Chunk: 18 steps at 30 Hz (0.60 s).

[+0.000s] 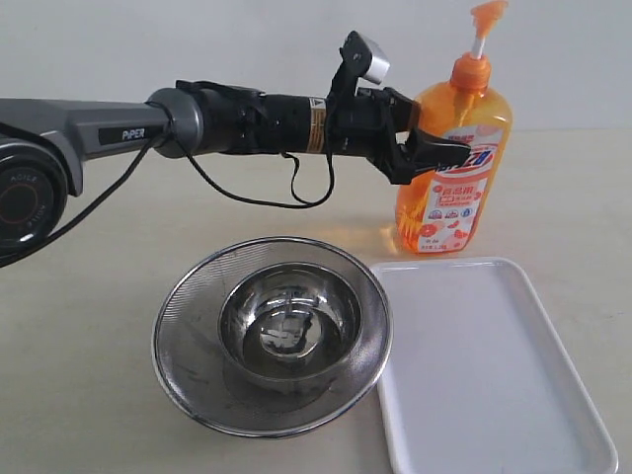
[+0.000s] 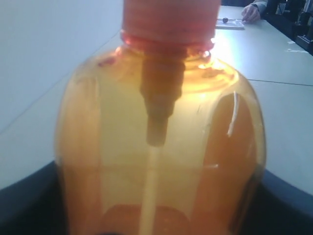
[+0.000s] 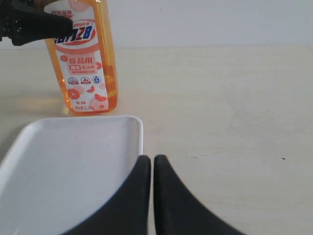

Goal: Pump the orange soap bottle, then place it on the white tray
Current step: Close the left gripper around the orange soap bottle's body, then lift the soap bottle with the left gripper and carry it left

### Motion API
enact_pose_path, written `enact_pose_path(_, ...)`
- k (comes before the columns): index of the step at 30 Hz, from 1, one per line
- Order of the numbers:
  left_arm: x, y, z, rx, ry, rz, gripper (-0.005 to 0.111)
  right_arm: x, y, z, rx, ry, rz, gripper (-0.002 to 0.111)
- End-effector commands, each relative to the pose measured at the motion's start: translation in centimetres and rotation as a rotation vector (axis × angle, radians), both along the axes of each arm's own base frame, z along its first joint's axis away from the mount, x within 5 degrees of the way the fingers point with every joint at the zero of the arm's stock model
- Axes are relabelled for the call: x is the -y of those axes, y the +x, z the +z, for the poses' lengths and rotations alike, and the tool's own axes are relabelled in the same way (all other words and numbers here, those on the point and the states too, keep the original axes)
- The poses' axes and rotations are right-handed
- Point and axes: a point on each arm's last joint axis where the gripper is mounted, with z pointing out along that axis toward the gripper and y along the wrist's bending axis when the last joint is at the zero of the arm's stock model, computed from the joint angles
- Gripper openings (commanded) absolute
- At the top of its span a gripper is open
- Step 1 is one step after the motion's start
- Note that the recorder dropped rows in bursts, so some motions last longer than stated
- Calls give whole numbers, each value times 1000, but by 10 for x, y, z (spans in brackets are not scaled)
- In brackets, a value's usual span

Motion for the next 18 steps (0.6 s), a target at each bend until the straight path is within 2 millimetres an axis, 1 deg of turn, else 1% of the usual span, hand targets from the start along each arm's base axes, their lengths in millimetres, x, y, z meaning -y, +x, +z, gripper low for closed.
enact_pose_path(1, -3, -6, 68, 104, -103, 27, 5, 0, 0, 1, 16, -1, 1, 0)
enact_pose_path(8, -10, -19, 125, 189, -140, 40, 5, 0, 0, 1, 16, -1, 1, 0)
enact_pose_path(11, -15, -25, 145, 187, -101, 65, 5, 0, 0, 1, 16, -1, 1, 0)
enact_pose_path(15, -19, -37, 157, 177, 58, 49, 5, 0, 0, 1, 16, -1, 1, 0)
enact_pose_path(16, -20, -39, 162, 156, 46, 55, 5, 0, 0, 1, 16, -1, 1, 0)
enact_pose_path(18, -22, -43, 167, 114, 35, 62, 5, 0, 0, 1, 16, -1, 1, 0)
